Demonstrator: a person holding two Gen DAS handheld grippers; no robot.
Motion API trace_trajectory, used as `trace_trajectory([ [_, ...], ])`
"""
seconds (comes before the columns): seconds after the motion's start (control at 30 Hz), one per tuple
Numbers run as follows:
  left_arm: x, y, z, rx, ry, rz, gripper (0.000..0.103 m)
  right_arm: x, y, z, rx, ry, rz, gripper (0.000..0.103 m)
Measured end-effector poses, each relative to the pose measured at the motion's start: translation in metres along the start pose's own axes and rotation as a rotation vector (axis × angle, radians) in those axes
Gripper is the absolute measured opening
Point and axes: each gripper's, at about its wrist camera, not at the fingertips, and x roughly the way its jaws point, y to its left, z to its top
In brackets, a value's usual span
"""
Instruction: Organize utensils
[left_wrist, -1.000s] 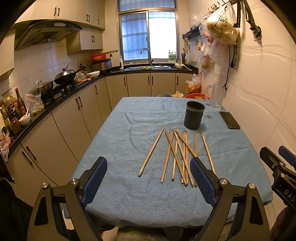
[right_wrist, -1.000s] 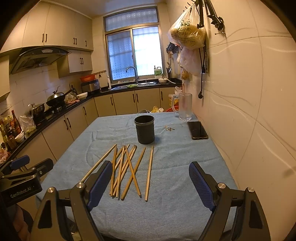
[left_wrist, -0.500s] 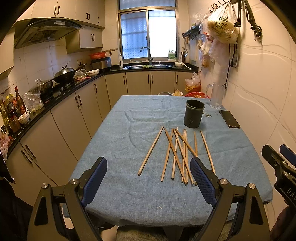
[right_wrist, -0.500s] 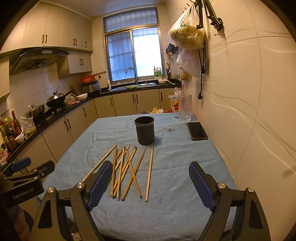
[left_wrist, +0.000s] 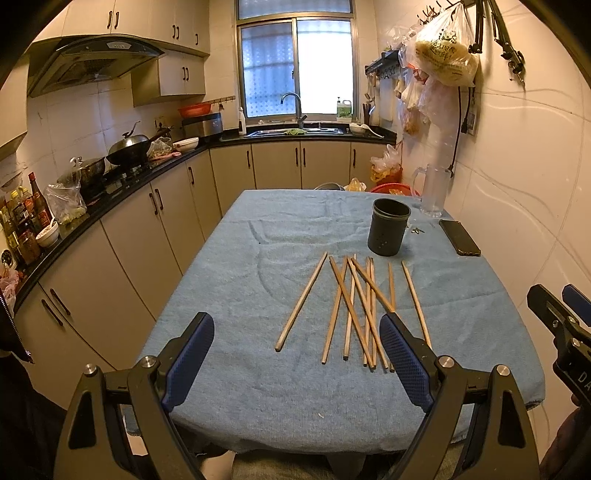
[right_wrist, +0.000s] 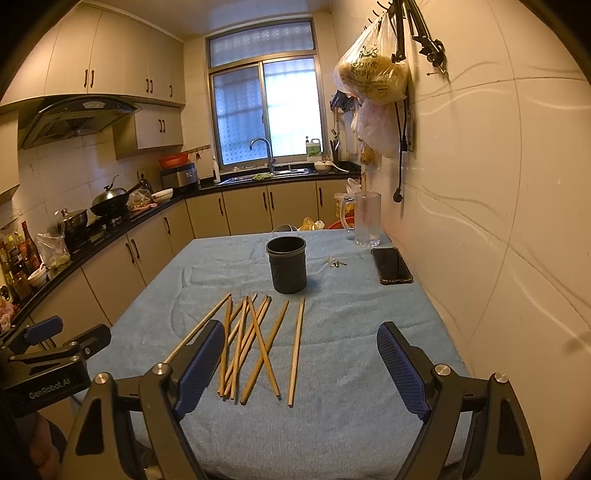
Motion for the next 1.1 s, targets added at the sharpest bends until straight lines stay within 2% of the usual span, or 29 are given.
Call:
trace_trajectory([
  [0.53,0.018,0.006,0.009,-0.016,0.017,-0.003,0.091,0.016,0.003,0.005,-0.031,0.019,0.008,0.087],
  [0.8,0.029,0.009,0.012,-0.018,0.023,0.001,0.091,0.025,0.000,0.007,-0.017,-0.001,0.003,0.087],
  [0.93,0.045,0.012,0.014,-0.017,0.044,-0.007,0.091,0.034,-0.001,0.007,-0.016,0.006,0.009,0.086],
  [1.1,0.075,0.022,0.026,-0.027,0.095,-0.046,0.091,0.060,-0.004,0.006,-0.012,0.063,0.031,0.083],
])
